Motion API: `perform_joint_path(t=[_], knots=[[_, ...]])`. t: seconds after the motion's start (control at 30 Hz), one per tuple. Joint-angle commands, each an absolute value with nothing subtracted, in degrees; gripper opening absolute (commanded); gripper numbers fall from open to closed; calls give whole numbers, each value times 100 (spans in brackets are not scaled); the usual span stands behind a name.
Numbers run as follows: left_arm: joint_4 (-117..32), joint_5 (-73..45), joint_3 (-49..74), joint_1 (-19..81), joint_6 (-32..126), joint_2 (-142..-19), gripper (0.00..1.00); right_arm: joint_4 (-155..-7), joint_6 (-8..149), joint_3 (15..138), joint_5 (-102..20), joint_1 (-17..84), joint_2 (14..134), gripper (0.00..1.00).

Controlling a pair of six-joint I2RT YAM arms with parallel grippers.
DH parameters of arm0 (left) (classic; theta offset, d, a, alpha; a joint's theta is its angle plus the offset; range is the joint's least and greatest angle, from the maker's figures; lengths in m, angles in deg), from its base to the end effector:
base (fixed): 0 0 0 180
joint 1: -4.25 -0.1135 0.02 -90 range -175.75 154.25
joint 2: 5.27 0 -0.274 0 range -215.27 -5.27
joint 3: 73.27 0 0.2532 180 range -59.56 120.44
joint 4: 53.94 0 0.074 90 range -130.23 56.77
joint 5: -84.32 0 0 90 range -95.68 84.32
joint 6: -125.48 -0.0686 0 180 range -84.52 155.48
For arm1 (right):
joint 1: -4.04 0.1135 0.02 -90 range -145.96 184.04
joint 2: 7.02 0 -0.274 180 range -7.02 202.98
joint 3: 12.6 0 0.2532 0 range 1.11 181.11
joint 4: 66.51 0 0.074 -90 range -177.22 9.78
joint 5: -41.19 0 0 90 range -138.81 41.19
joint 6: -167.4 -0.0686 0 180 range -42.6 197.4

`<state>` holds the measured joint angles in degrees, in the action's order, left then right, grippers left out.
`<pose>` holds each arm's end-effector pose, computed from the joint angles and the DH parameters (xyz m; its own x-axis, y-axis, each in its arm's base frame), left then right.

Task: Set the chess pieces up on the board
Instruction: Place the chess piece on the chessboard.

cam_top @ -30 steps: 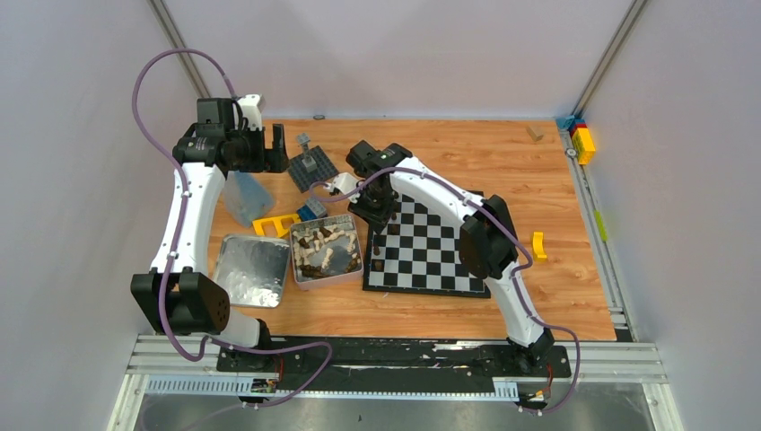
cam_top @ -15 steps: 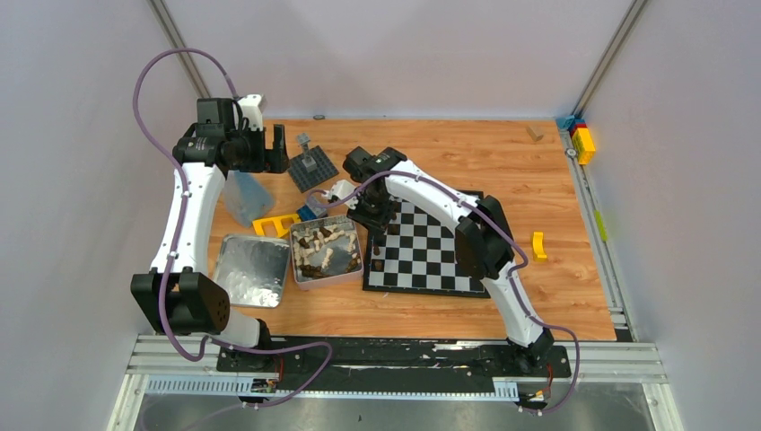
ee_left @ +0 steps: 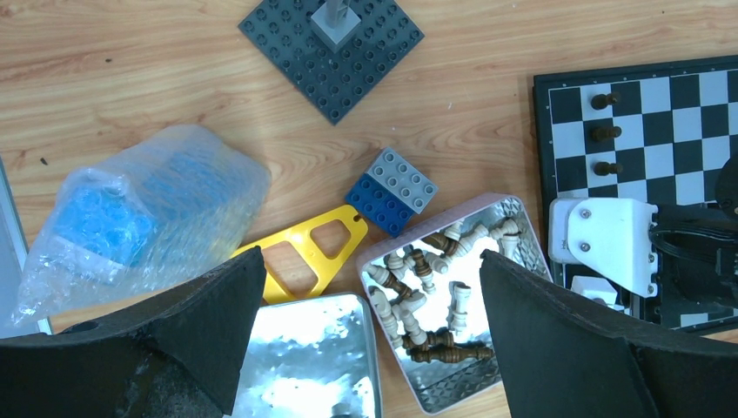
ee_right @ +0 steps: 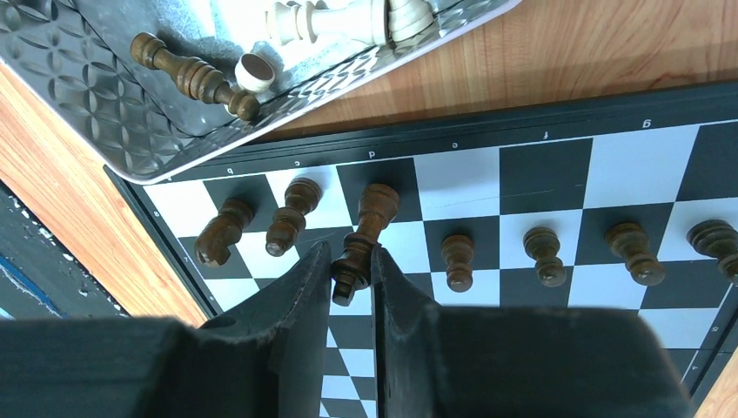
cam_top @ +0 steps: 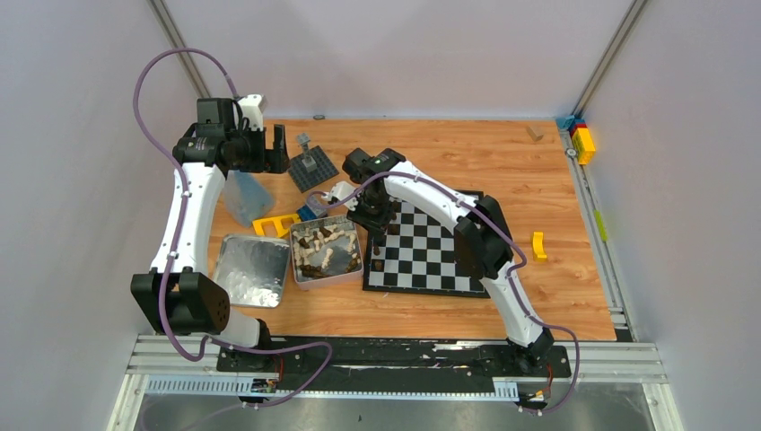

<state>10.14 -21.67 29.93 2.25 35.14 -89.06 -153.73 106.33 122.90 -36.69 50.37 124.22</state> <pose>0.3292 -0.0074 0.3717 -0.7016 -0.0188 -0.7123 0.1664 0.9677 -0.1894 0.3144 0.3502 0.1983 -0.2491 -0.9459 -0.2081 -0.9660 0.2273 0.1231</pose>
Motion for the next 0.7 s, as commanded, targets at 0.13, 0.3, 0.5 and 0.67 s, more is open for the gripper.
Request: perform_joint_path(t=[0.13, 0.3, 0.5, 0.67], knots=[[887, -2251, 2991, 153, 3427, -8858, 100, -15387, 10751, 12472, -3569, 5072, 12576, 11], [888, -2255, 2991, 148, 3433, -8883, 100, -15385, 10746, 12509, -3603, 5071, 12593, 20], [886, -2255, 2991, 152, 3434, -8885, 100, -15366, 10720, 12555, -3638, 5072, 12598, 29], [881, -2277, 2991, 153, 3438, -8885, 100, -15357, 10702, 12556, -3692, 5072, 12583, 35]])
